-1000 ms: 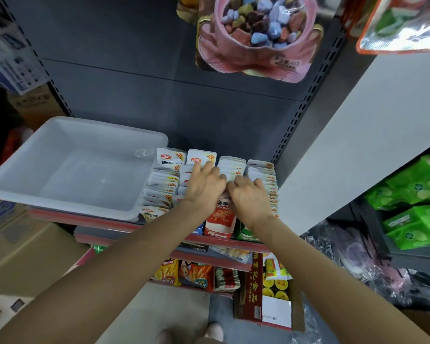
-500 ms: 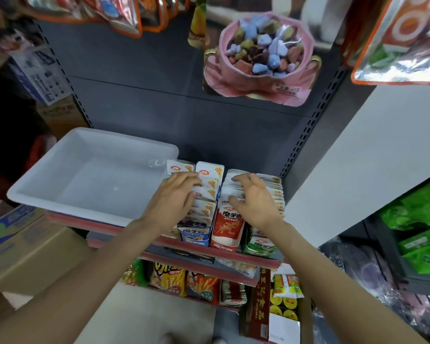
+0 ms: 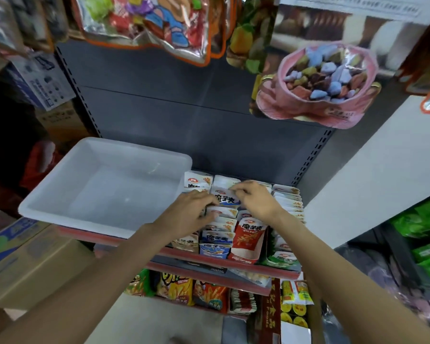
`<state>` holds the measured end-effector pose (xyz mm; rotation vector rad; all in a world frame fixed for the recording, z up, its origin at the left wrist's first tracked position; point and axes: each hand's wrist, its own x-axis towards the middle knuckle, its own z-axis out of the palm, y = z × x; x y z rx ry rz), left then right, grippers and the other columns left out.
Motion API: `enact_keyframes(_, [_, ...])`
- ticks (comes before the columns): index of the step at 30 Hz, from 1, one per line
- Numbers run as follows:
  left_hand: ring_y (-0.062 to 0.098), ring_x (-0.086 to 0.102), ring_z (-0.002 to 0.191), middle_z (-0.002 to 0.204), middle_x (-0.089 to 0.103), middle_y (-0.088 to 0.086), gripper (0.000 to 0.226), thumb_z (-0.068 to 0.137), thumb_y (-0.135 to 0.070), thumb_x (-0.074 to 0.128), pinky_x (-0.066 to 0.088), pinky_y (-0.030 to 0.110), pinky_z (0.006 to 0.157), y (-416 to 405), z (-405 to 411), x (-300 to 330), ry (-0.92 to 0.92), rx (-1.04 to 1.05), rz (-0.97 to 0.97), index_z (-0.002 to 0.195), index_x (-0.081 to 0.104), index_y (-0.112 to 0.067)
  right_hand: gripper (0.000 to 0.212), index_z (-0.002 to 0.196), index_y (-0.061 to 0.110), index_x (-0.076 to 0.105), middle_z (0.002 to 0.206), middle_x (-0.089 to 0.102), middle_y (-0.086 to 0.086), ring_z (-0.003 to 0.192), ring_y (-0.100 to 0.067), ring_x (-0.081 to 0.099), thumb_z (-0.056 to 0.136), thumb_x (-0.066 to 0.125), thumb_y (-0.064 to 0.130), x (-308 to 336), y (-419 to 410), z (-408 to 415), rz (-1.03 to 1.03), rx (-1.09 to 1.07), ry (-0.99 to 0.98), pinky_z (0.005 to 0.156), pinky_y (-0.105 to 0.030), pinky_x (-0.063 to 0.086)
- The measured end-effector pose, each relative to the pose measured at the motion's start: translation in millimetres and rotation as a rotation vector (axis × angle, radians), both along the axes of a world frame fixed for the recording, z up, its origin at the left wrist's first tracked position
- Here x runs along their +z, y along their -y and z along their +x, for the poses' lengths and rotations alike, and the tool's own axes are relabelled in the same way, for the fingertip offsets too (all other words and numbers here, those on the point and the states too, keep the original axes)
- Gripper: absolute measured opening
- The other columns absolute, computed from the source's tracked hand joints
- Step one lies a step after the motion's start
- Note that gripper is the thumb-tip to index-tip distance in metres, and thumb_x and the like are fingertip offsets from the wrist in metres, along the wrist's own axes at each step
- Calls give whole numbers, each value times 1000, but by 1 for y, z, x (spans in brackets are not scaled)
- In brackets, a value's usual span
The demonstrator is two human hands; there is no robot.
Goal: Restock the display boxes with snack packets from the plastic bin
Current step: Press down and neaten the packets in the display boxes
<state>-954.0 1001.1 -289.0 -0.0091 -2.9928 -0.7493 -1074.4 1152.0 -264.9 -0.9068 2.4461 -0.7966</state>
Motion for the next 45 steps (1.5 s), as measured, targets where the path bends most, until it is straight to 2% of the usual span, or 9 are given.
enact_keyframes(7, [16, 33, 135, 148, 35, 1, 18, 89, -35, 59, 29, 37, 110, 14, -11, -4, -75, -64, -45, 100, 71, -27, 30, 120, 16, 64, 119, 65, -4, 108, -18, 59, 93, 51, 14, -4, -3, -4, 183, 120, -112, 88, -19, 40])
enact_keyframes(12, [10, 55, 91, 102, 62, -4, 15, 94, -29, 52, 48, 33, 79, 8, -17, 0, 42, -108, -9, 102, 62, -21, 26, 114, 16, 69, 119, 67, -1, 110, -17, 59, 93, 54, 12, 1, 4, -17, 289, 265, -90, 92, -18, 39])
enact_keyframes(16, [10, 57, 87, 101, 64, -4, 14, 93, -27, 51, 48, 28, 74, 8, -13, -2, 19, -137, -25, 105, 56, -21, 38, 133, 18, 53, 137, 53, 0, 126, -16, 48, 95, 50, 23, 11, 11, -37, 101, 46, -16, 104, -21, 32])
enact_keyframes(19, [10, 59, 94, 111, 64, -4, 20, 92, -29, 54, 50, 28, 80, 7, -11, 0, 48, -117, 8, 109, 50, -21, 52, 147, 15, 30, 150, 36, -7, 136, -25, 36, 97, 45, 24, 0, 23, -42, 343, 155, -130, 110, -28, 27])
enact_keyframes(23, [6, 51, 111, 121, 56, -6, 36, 91, -33, 54, 43, 24, 93, 8, -11, -1, 105, -61, 88, 125, 47, -22, 41, 132, 8, 49, 131, 54, -13, 117, -28, 51, 92, 54, 16, -7, 38, -42, 415, 178, -209, 96, -33, 42])
enact_keyframes(27, [8, 41, 116, 124, 45, -5, 45, 92, -38, 53, 35, 27, 103, 6, -15, -1, 81, -76, -23, 133, 50, -21, 26, 111, 10, 61, 112, 62, -13, 99, -30, 59, 87, 53, 3, -16, 40, -43, 433, 133, -288, 78, -31, 47])
enact_keyframes(33, [16, 23, 140, 154, 22, -1, 32, 94, -34, 52, 26, 34, 113, 7, -25, -1, 66, -92, -124, 124, 58, -26, 16, 92, 13, 66, 101, 65, -10, 92, -28, 62, 88, 54, 4, -14, 33, -42, 305, 145, -232, 81, -34, 51])
enact_keyframes(40, [24, 51, 119, 143, 25, 8, 34, 92, -33, 49, 50, 35, 91, -2, -30, -1, 31, -94, -214, 121, 52, -16, 8, 90, 13, 56, 96, 61, -11, 84, -25, 53, 91, 51, 6, -13, 34, -48, 343, 204, -215, 70, -30, 41])
enact_keyframes(45, [18, 46, 116, 137, 38, 1, 55, 87, -44, 52, 39, 28, 96, 0, -39, -3, 31, -112, -285, 132, 41, -15, 19, 104, 9, 56, 108, 60, -12, 95, -29, 57, 92, 43, 4, -12, 38, -52, 408, 214, -211, 72, -30, 40])
